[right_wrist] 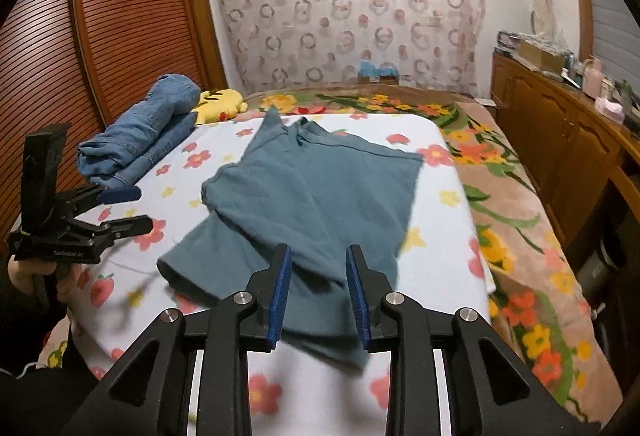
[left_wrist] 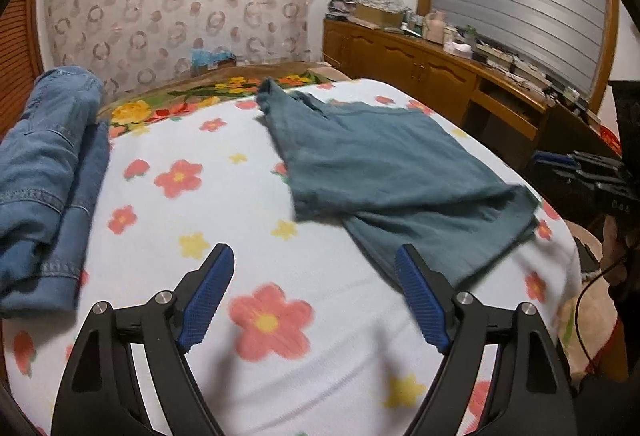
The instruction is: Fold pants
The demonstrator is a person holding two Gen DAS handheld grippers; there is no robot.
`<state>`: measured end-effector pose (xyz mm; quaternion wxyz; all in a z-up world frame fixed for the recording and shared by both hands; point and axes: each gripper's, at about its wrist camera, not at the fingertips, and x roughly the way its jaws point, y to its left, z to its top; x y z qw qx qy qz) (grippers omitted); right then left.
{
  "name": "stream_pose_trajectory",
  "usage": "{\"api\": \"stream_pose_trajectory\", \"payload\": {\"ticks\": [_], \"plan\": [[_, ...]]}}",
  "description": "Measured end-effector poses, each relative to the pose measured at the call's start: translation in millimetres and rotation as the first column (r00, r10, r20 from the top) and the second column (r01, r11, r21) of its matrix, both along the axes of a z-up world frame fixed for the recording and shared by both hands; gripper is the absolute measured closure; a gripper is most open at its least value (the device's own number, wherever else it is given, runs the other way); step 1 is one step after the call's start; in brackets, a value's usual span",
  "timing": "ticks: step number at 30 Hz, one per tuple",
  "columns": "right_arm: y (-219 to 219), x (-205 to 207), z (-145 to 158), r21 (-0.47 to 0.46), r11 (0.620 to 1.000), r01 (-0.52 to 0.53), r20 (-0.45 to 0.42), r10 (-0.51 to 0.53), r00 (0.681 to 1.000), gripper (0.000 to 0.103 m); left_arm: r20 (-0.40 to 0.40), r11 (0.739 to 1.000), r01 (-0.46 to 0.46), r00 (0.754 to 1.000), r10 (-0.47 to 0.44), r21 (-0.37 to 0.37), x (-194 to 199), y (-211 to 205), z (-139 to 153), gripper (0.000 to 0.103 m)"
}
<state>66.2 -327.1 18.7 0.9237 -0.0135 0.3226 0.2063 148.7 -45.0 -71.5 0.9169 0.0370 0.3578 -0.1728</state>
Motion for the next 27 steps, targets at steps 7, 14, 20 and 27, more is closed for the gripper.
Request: {"api": "stream_pose_trajectory", "payload": {"ticks": [7, 14, 20, 27], "plan": [[36, 35, -9, -0.017, 0.996, -0.086, -0.011, 0.086, 0.996, 0.074, 0.008, 0.998, -0.066, 0.998, 0.066, 0.011, 31, 22, 6, 0.02], [78, 72, -18, -0.054, 0.984, -0.172, -0.049, 0.169, 0.984, 0.074, -0.007, 0.994, -0.104, 0.995, 0.104, 0.023, 55, 41, -2, 0.02], [105, 97, -24, -0.069, 0.978, -0.199, -0.076, 0.193, 0.978, 0.063, -0.026, 0.994, -0.106, 0.994, 0.106, 0.013, 60, 52, -11, 0.02], [137, 118, -39, -0.114, 0.966, -0.232, -0.123, 0.218, 0.968, 0.062, -0.023, 0.995, -0.096, 0.995, 0.097, 0.03, 65, 52, -18, 0.02]]}}
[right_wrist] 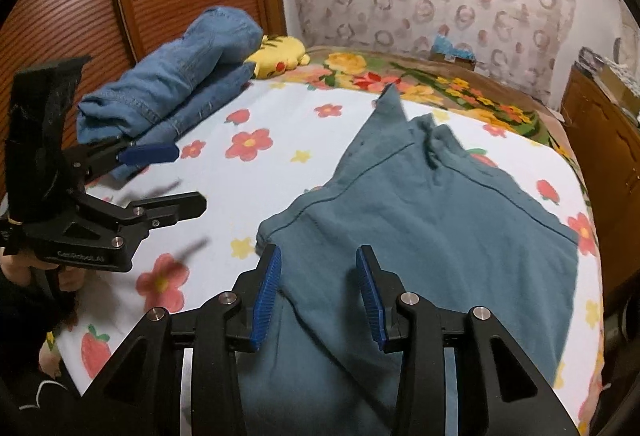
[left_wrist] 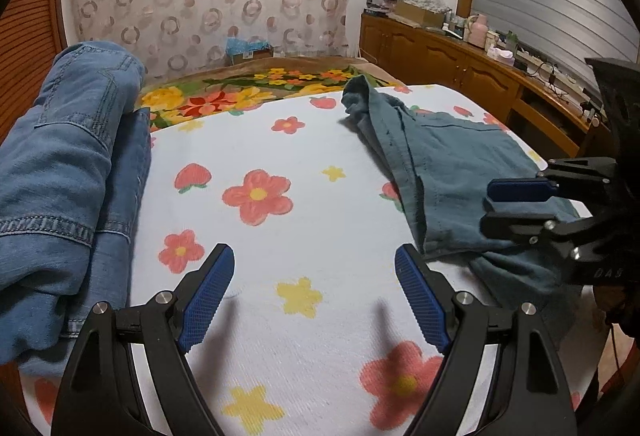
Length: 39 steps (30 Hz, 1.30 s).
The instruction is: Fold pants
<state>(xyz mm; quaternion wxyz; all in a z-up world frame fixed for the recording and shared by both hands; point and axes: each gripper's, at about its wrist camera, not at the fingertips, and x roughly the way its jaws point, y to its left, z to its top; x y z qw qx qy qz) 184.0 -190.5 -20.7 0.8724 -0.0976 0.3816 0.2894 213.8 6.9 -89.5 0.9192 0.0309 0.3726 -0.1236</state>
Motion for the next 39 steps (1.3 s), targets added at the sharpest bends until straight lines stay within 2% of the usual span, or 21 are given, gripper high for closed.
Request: {"api": "stream_pose_trajectory", "payload": {"ticks": [11, 13, 15, 17, 21, 28, 39], "plan": [[28, 9, -15, -0.108, 0.993, -0.035, -0.008, 0.035, 0.999, 0.063, -0.008, 0.999, -0.005, 1.0, 0.005, -0.033, 1, 6, -1, 0.02], [31, 8, -16, -0.132, 0.99, -0.042, 0.006, 0.043, 0.999, 0.07, -0.006, 0.999, -0.005, 1.0, 0.005, -0.035, 1, 6, -1, 0.02], [32, 7, -16, -0.149, 0.988, -0.045, 0.012, 0.047, 0.999, 0.091, -0.004, 0.999, -0.007, 1.0, 0.007, -0.035, 1, 6, -2, 0.02], [27, 8, -10, -0.115, 0.992, -0.043, 0.017, 0.045, 0.999, 0.097, -0.005, 0.999, -0.006, 1.0, 0.006, -0.034, 1, 6, -3, 0.02], [9, 7, 7, -0.055, 0.998, -0.011, 0.052, 0.014, 0.999, 0.097, -0.014, 0.999, -0.012, 1.0, 0.012, -0.03, 2, 6, -3, 0.02], [-31, 14, 30, -0.003, 0.994, 0.108, 0.114, -0.107, 0.988, 0.098, -0.02, 1.0, -0.013, 1.0, 0.012, -0.021, 3, 6, -5, 0.02], [-44, 11, 30, 0.099, 0.992, 0.082, 0.054, -0.088, 0.995, 0.097, -0.03, 1.0, -0.025, 0.999, 0.025, -0.007, 6, 6, -7, 0.02]]}}
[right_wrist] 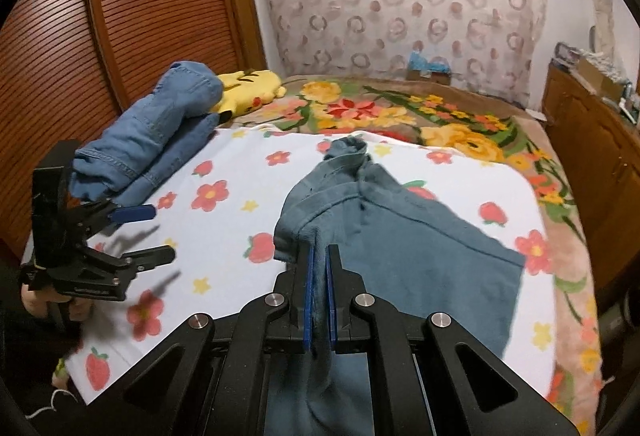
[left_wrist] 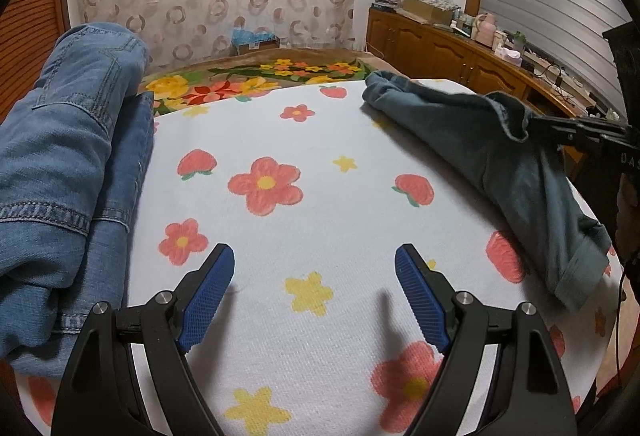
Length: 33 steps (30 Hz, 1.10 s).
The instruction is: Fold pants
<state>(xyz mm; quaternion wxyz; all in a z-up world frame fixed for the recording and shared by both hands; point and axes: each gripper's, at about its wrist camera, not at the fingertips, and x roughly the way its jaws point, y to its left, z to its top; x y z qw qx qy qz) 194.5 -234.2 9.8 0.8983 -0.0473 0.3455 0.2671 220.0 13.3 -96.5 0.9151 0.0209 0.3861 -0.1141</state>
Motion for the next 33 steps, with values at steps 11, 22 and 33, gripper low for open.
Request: {"api": "stream_pose_trajectory", "payload": {"ticks": [11, 22, 33], "plan": [[-5, 0, 5, -0.01, 1.0, -0.029, 0.028, 0.029, 0.999, 0.098, 0.018, 0.998, 0.065, 0.998, -0.065, -0.016, -10, -18, 11, 0.02], [-67, 41, 4, -0.085, 0.982, 0.167, 0.036, -0.164, 0.986, 0.098, 0.015, 0.992, 0.122, 0.992, -0.122, -0.006, -13, -47, 18, 0.02], [-84, 64, -5, -0.147, 0.948, 0.281, 0.014, -0.282, 0.959, 0.086, 0.002, 0.992, 0.126, 0.992, -0.126, 0.005, -15, -55, 18, 0.02]]}}
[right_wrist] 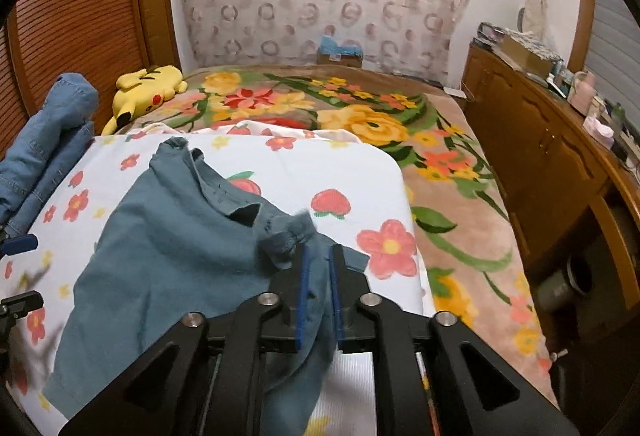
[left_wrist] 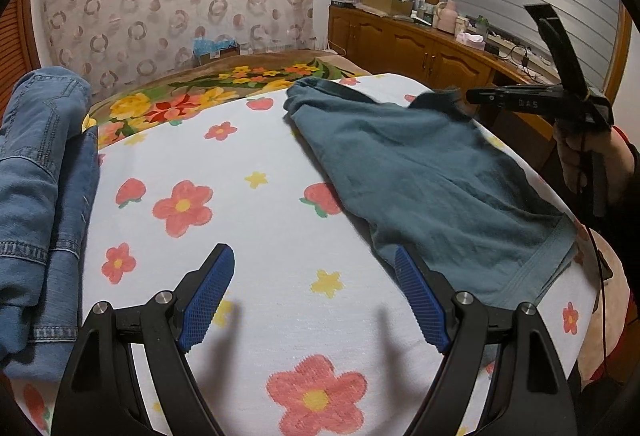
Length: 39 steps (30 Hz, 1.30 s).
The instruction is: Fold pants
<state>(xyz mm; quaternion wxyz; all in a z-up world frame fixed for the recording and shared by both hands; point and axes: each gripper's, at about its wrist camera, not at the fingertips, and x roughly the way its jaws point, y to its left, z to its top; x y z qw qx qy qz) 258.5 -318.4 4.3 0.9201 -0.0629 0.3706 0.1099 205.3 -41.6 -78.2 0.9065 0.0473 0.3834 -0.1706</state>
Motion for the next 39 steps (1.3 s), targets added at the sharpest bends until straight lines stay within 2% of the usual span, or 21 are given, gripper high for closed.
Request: {"api": "stream_pose_trajectory", "payload": {"ticks": [9, 17, 31, 33, 37, 39], "plan": [[-2, -20, 0, 0.026, 0.999, -0.044, -0.032, 0.045, 0.998, 0.07, 0.005, 0.999, 0.033, 0.999, -0.033, 0.003, -6, -16, 2, 0.02], [-5, -28, -11, 0.039, 0.997, -0.072, -0.102, 0.076, 0.992, 0.07, -0.004, 0.999, 0.044, 0.999, -0.044, 0.008, -8, -23, 0, 0.02], [-19, 16, -20, 0.12, 0.992, -0.036, -0.082, 0.046, 0.996, 0.07, -0.039, 0.999, 0.025, 0.999, -0.024, 0.024, -1, -27, -14, 0.02], [-16, 21, -22, 0.113, 0.993, -0.041, -0.071, 0.049, 0.996, 0.074, -0.045, 0.999, 0.022, 0.999, -0.021, 0.029, 1, -28, -17, 0.02], [-11, 31, -30, 0.087, 0.996, -0.029, -0.073, 0.035, 0.997, 0.074, -0.054, 0.999, 0.018, 0.998, -0.016, 0.035, 2, -29, -21, 0.02], [-9, 32, -31, 0.08, 0.996, -0.035, -0.076, 0.042, 0.996, 0.081, -0.057, 0.999, 0.016, 0.998, -0.014, 0.034, 3, -28, -21, 0.02]]}}
